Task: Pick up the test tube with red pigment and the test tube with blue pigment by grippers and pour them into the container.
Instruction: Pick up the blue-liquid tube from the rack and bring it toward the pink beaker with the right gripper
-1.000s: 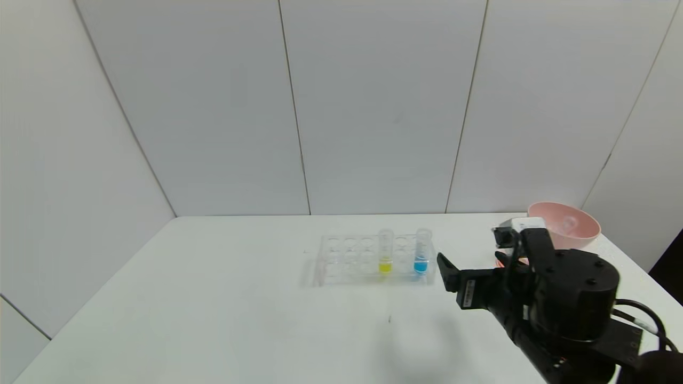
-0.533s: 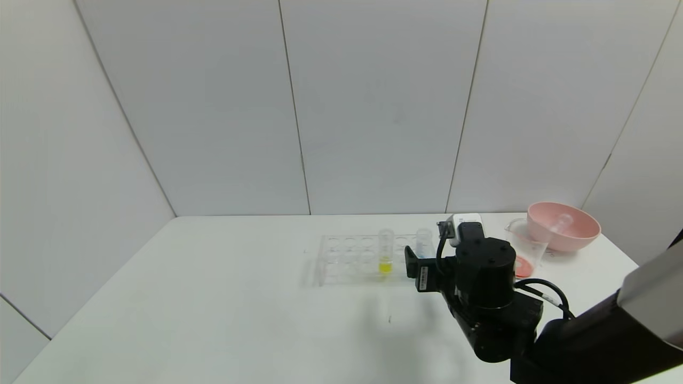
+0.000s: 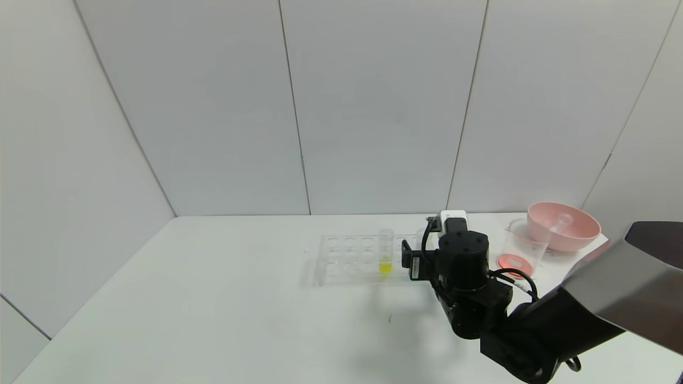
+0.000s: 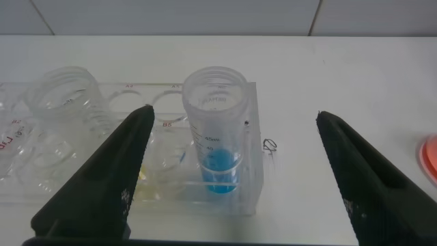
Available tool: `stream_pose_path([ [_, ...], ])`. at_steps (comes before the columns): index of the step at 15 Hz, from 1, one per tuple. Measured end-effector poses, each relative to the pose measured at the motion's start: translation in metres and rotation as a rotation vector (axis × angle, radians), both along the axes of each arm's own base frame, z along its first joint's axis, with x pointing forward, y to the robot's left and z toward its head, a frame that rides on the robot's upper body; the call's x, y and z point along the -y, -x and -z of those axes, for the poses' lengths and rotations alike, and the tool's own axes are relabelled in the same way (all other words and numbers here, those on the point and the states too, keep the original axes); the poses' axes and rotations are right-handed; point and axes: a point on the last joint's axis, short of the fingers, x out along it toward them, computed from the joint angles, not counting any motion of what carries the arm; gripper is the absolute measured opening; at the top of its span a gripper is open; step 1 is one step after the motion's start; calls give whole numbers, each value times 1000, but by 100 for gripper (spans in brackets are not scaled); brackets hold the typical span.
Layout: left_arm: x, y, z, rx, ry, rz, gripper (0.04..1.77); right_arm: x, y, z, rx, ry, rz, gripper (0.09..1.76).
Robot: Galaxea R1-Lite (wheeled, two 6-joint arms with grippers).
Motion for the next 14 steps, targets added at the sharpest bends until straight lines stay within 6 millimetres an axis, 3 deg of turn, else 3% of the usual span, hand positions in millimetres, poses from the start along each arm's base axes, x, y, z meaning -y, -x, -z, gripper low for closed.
stream_pose_path([
  [9,0,0,0,0,0,0,176,-8,-9,0,21,20,-11,170],
  [14,0,0,0,0,0,0,176,-11,-6,-1,22,20,-28,96],
])
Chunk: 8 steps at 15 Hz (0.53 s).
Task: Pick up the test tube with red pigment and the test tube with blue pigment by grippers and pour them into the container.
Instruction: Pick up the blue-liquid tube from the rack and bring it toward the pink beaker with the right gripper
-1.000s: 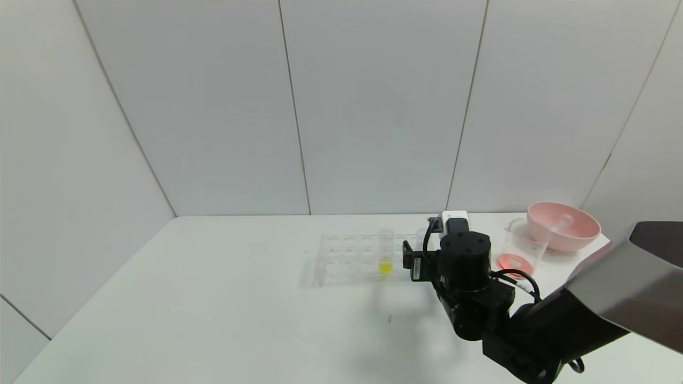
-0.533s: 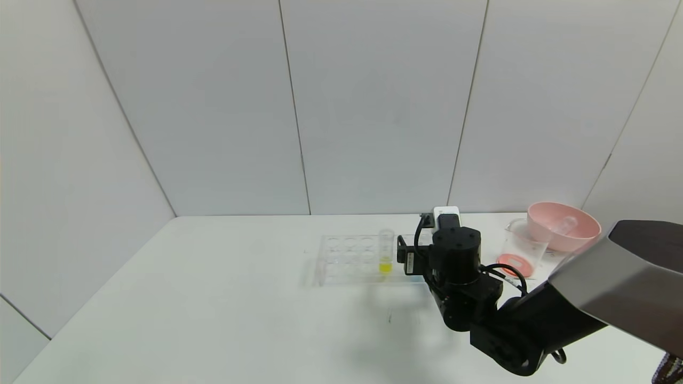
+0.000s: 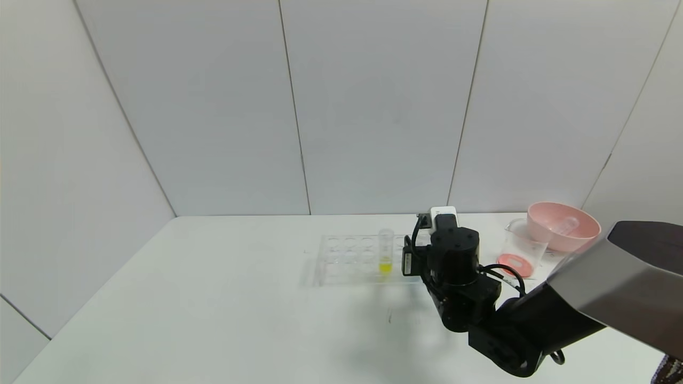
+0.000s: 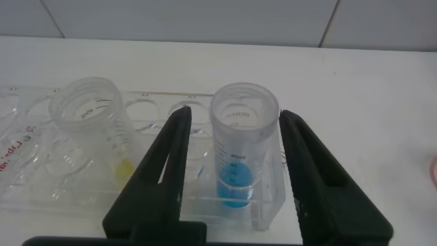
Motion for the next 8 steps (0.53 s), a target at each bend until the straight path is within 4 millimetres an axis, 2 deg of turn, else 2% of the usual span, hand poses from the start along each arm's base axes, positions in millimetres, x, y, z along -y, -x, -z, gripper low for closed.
stream_pose_path([
  [2,0,0,0,0,0,0,176,-1,1,0,-1,0,-4,76],
  [3,0,0,0,0,0,0,176,-1,1,0,-1,2,-2,49],
  [8,0,0,0,0,0,0,176,-1,2,0,-1,2,-1,49],
])
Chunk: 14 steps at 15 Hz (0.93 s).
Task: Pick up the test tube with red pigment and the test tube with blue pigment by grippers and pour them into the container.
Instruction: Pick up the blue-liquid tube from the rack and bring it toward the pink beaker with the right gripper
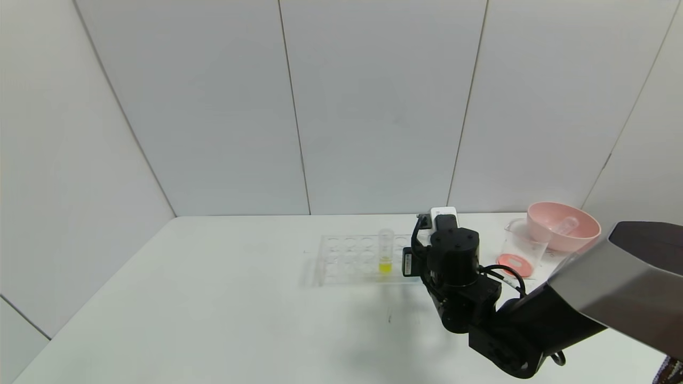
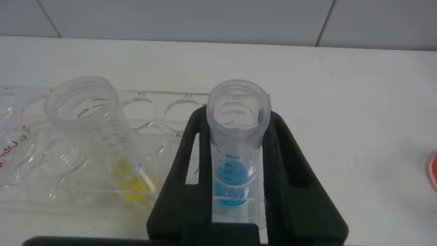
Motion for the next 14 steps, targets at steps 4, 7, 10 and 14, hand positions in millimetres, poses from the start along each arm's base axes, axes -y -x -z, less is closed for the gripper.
stream_pose_path([
  [4,0,0,0,0,0,0,176,2,1,-9,19,10,-2,49],
  [7,0,0,0,0,0,0,176,4,5,-29,62,33,-11,49],
  [10,0,0,0,0,0,0,176,8,11,-51,108,31,-15,49],
  [14,0,0,0,0,0,0,176,10,16,-62,128,18,-16,49],
])
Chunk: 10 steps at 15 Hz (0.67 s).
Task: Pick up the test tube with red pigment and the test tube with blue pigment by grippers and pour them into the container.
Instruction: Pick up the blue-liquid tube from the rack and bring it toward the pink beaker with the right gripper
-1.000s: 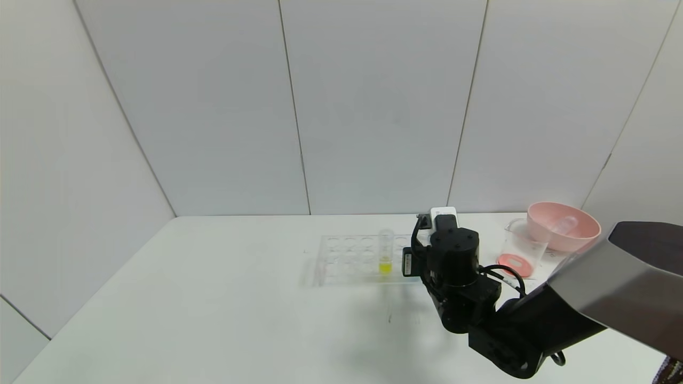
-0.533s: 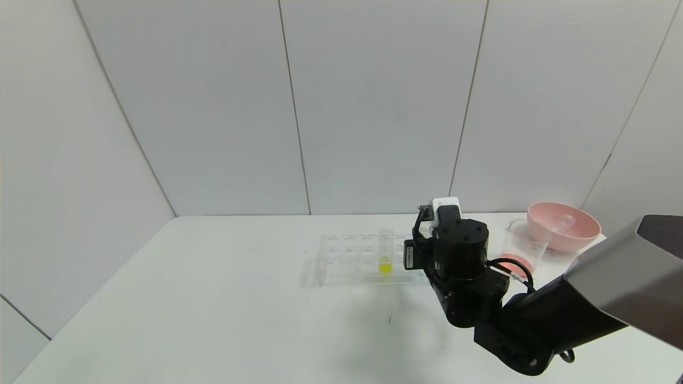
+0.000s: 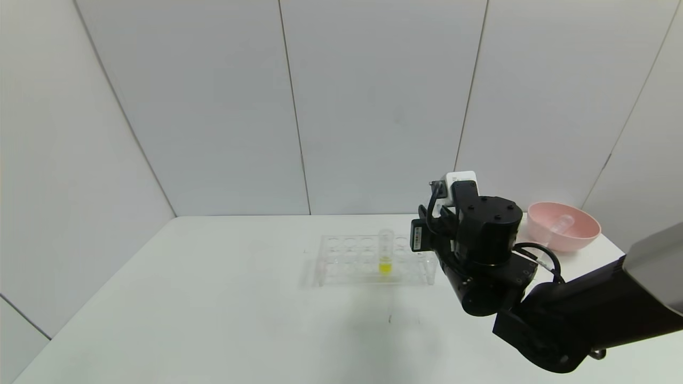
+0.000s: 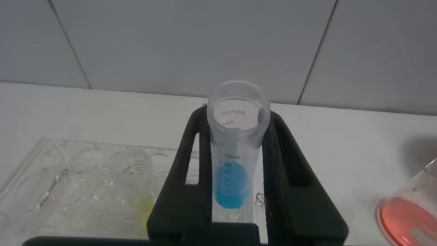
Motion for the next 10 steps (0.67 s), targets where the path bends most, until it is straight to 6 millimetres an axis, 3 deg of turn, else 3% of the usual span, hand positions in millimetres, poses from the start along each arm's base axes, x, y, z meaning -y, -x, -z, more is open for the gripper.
stream_pose_path([
  [6,0,0,0,0,0,0,176,9,9,-3,-17,11,-40,49],
  [10,0,0,0,0,0,0,176,51,27,-8,-87,37,-138,49],
])
